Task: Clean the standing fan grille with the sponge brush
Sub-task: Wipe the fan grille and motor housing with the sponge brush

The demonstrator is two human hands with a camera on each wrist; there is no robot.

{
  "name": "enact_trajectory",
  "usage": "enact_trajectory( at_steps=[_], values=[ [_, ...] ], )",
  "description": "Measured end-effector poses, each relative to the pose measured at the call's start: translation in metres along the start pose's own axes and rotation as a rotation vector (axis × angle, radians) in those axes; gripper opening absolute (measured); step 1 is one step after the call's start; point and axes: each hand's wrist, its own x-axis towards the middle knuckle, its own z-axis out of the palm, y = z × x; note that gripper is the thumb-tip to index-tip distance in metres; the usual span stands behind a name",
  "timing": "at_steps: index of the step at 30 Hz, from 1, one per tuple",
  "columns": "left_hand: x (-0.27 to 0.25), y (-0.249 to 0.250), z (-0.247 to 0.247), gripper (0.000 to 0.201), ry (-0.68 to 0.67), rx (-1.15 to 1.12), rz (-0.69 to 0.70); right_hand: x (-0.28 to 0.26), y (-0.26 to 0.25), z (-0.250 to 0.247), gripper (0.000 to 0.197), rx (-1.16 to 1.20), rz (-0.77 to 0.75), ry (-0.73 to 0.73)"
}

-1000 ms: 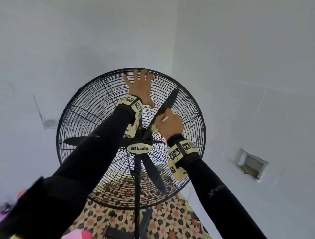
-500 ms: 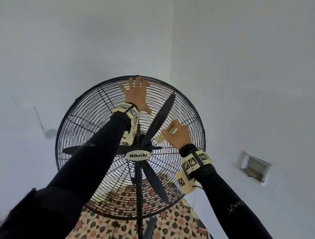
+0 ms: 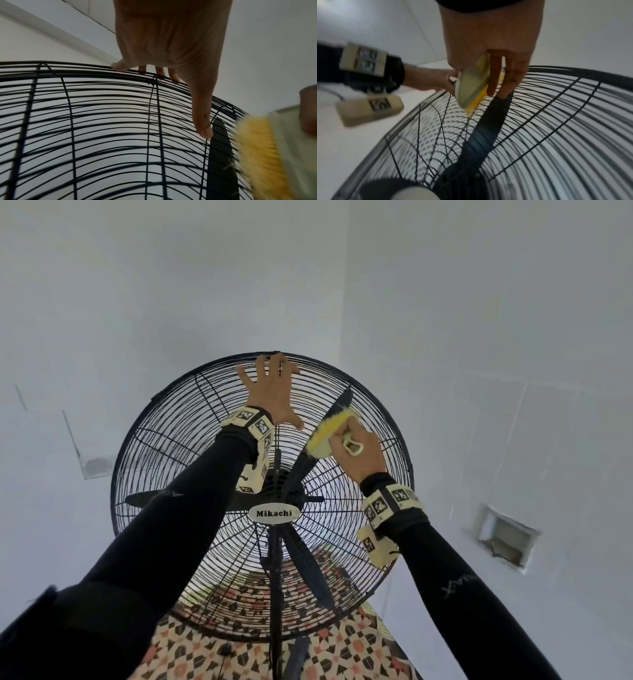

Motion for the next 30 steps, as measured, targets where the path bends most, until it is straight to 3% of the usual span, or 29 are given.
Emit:
enact_trajectory(
  at_steps=[3, 8, 12, 16, 18, 20, 23, 24, 27, 28, 30],
  values=[
    [0.001, -0.002, -0.002, 0.112, 0.007, -0.029, -0.021, 0.003, -0.009, -0.003, 0.023, -0.44, 0.214, -0.053],
    [-0.001, 0.001, -0.001, 0.112, 0.02, -0.03, -0.024, -0.003, -0.018, -0.002, 0.008, -0.101, -0.085, 0.017],
    [0.002, 0.001, -0.006, 0.113, -0.018, -0.044, -0.054, 0.005, -0.018, -0.009, 0.022, -0.455, 0.248, -0.06],
    [0.001, -0.001, 0.0, 0.11, 0.025, -0.042, -0.045, 0.0, -0.015, -0.008, 0.004, -0.093, -0.046, -0.076],
    [0.003, -0.004, 0.0, 0.106, 0.018, -0.07, -0.039, -0.002, -0.011, -0.004, 0.009, -0.149, 0.049, -0.037],
    [0.005, -0.005, -0.002, 0.105, 0.003, -0.074, -0.048, 0.003, -0.017, -0.006, 0.017, -0.414, 0.163, -0.079],
    [0.006, 0.002, -0.001, 0.104, 0.005, -0.046, -0.052, 0.01, -0.022, -0.005, 0.011, -0.312, 0.047, -0.126],
    [0.005, 0.003, -0.001, 0.104, 0.012, -0.047, -0.051, 0.01, -0.022, -0.007, 0.009, -0.298, 0.062, -0.126],
    [0.002, -0.001, -0.005, 0.105, -0.01, -0.024, -0.062, 0.011, -0.019, -0.008, 0.023, -0.553, 0.239, -0.149],
    [0.002, 0.0, -0.005, 0.105, -0.016, -0.023, -0.066, 0.01, -0.022, -0.008, 0.023, -0.514, 0.231, -0.129],
    [0.002, 0.003, -0.004, 0.105, -0.001, -0.031, -0.06, 0.009, -0.027, -0.002, 0.016, -0.312, 0.07, -0.074]
  ],
)
